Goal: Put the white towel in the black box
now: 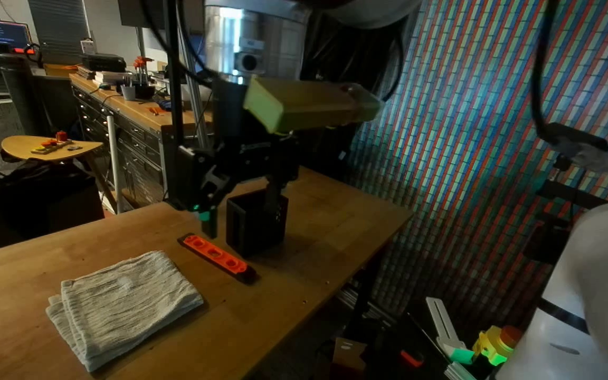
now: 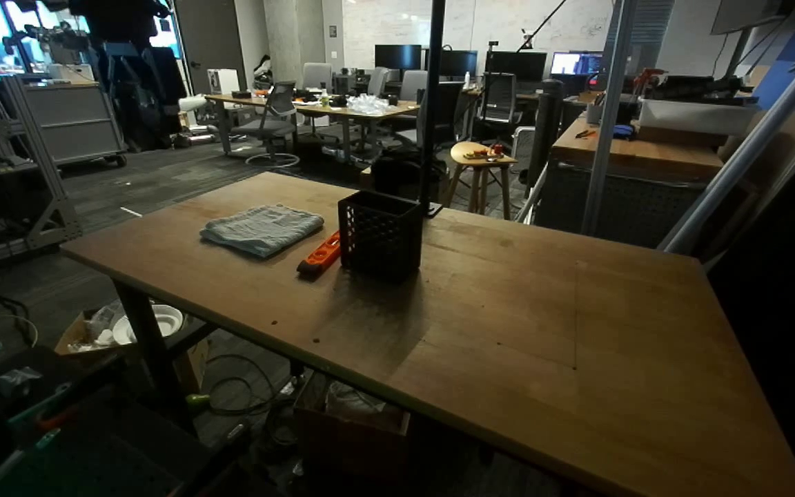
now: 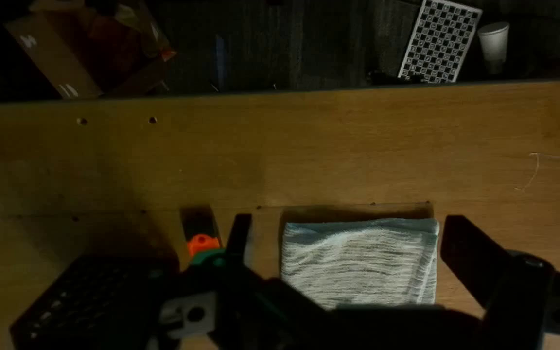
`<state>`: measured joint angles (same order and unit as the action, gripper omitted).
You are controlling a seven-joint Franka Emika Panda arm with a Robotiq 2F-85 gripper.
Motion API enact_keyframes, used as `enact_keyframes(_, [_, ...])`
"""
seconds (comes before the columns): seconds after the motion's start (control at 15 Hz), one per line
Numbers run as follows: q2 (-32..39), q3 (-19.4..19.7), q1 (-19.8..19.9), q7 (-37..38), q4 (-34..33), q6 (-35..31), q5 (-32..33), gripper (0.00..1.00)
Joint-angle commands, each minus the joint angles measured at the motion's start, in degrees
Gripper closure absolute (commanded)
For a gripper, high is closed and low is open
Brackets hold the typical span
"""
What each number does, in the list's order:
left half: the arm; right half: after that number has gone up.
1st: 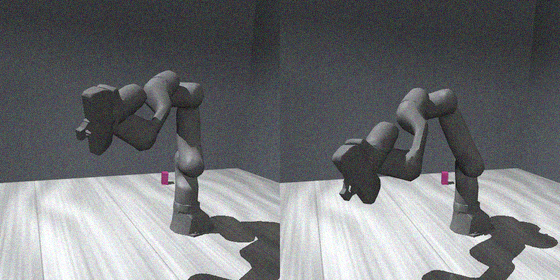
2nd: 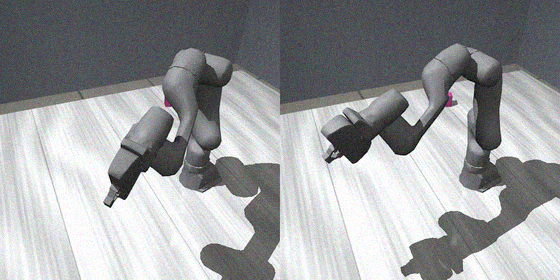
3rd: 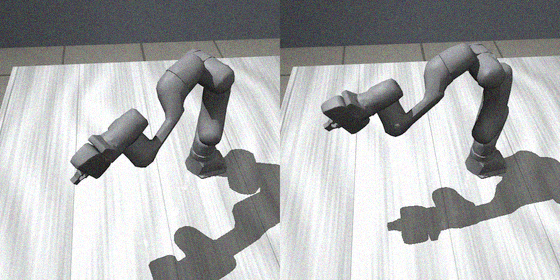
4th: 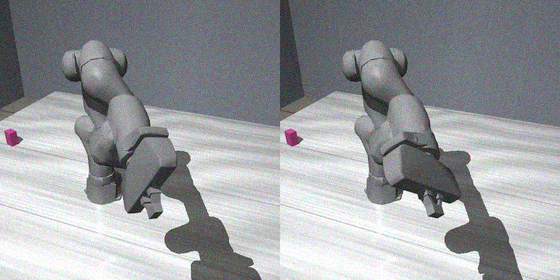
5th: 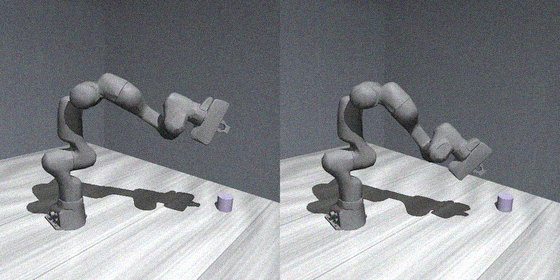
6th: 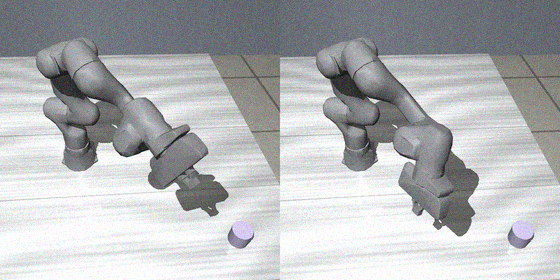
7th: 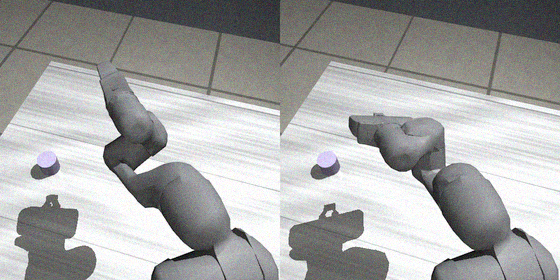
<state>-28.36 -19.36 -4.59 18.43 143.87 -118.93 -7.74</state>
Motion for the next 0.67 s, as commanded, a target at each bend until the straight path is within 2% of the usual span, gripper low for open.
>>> enact_keyframes(0.0, [13.5,-1.5,-1.2,-0.8,-9.2,-4.6,7.4,0.00])
enact_keyframes(0.2, [21.7,-1.0,-2.3,-1.9,-14.5,-7.2,14.2,0.00])
enact_keyframes(0.6, [35.1,2.7,-4.5,-8.4,-24.9,-10.9,25.0,0.00])
